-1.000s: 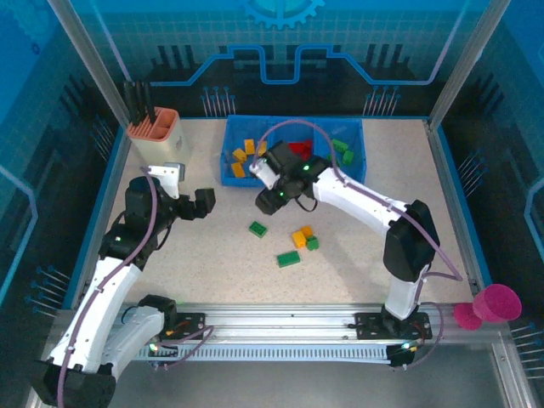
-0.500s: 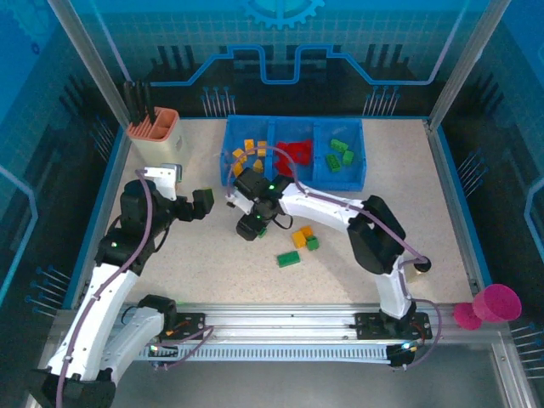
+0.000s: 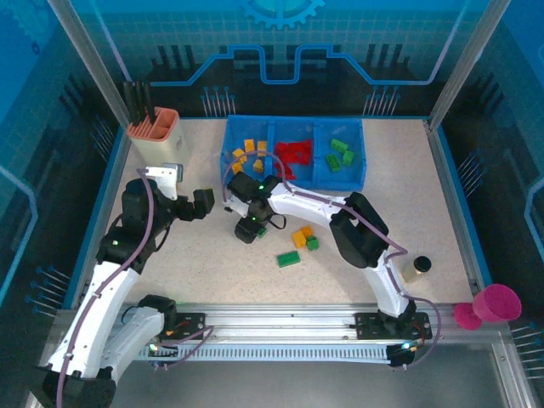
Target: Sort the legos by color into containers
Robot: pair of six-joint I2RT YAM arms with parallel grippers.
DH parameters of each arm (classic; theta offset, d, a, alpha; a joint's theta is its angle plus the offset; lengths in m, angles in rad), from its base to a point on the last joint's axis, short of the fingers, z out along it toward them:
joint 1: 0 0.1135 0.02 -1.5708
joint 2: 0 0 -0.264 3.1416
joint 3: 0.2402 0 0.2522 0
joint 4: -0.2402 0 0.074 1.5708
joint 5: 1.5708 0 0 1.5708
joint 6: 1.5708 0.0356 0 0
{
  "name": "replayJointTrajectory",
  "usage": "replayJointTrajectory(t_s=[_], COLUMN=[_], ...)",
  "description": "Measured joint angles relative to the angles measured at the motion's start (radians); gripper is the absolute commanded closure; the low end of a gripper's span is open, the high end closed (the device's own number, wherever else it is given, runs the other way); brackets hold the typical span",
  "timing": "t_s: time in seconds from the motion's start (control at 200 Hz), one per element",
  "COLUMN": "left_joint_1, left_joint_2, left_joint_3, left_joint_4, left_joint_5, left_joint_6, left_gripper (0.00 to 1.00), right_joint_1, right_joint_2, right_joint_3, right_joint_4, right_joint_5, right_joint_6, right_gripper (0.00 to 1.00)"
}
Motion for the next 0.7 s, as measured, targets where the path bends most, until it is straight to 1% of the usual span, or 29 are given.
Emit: replayJointTrajectory(t_s=[0.175,0.305,0.58,0.64,0.701], left_joint_1=[0.0,0.0,0.0,0.0,0.0], left_joint_2=[0.005,0.014,0.016,0.018,0.022], left_joint_3=[0.0,0.0,0.0,0.0,0.0], left_joint_4=[0.0,0.0,0.0,0.0,0.0], left_joint_5=[0.0,0.0,0.0,0.0,0.001], left_joint_6=[0.0,-0.001,-0.002,-0.002,-0.002], left_gripper=[0.01,0.01,0.01,0.01,0.0], right_joint_1=[-0.01,-0.018,-0.026,-0.027,-0.028], right_joint_2=[0.011,0.014,0.049,0.051,0.054], right_joint_3=[0.0,0.0,0.0,0.0,0.0], right_joint_4=[-0.009,-0.008,-0.008,-0.008,-0.008], right_joint_5=[0.031,0.045,0.041,0.039,0.034], right_joint_6=[-0.002,-0.003,-0.013,-0.013,-0.018], right_gripper=[0.28,0.3,0.42,0.46,0.53])
